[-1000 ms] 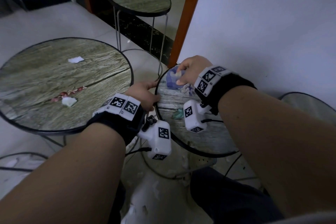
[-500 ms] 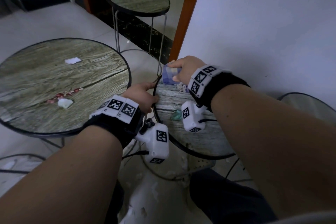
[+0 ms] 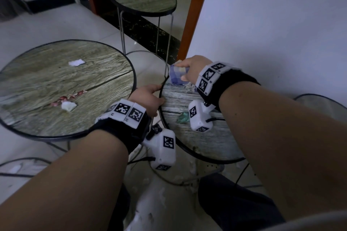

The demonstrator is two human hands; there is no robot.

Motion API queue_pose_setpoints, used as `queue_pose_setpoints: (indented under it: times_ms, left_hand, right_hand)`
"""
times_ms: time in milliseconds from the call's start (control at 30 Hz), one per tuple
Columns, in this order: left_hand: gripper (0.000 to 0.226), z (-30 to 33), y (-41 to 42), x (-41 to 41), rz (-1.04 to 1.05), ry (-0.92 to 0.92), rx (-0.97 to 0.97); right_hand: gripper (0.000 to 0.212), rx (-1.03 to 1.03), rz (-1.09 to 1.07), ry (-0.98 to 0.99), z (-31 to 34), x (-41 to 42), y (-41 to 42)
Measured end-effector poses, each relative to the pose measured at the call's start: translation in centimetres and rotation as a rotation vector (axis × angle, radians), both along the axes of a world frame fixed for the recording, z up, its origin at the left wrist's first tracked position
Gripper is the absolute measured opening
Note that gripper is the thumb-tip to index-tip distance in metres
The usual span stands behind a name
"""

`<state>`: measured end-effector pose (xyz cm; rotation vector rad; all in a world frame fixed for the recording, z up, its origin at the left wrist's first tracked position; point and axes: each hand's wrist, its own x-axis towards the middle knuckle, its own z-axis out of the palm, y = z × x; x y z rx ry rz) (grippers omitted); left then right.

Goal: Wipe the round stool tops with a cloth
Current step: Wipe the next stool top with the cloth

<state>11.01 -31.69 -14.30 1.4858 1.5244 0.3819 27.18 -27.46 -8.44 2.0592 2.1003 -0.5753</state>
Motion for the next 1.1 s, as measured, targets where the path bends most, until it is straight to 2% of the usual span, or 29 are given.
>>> queue_pose_setpoints:
  times_ms: [333,767,1100]
  left_hand:
    - [0.044,0.4,-0.2,0.1,-0.01,-0.004,-0.005]
    - [0.046,1.2,-0.1,0.2,-0.039,-0.049,-0.066]
    - [0.042,0.2,-0.3,0.1,0.022,-0.033,0.001]
  right_hand:
    - [0.052,0.018,-0.059,-0.041,0.4,2.0,-1.0]
    - [0.052,0.055,-0.195,0.077,0.0,1.7,-2.8]
    - [0.053,0.081,-0.275,0.185,-1.1,1.9,-5.0]
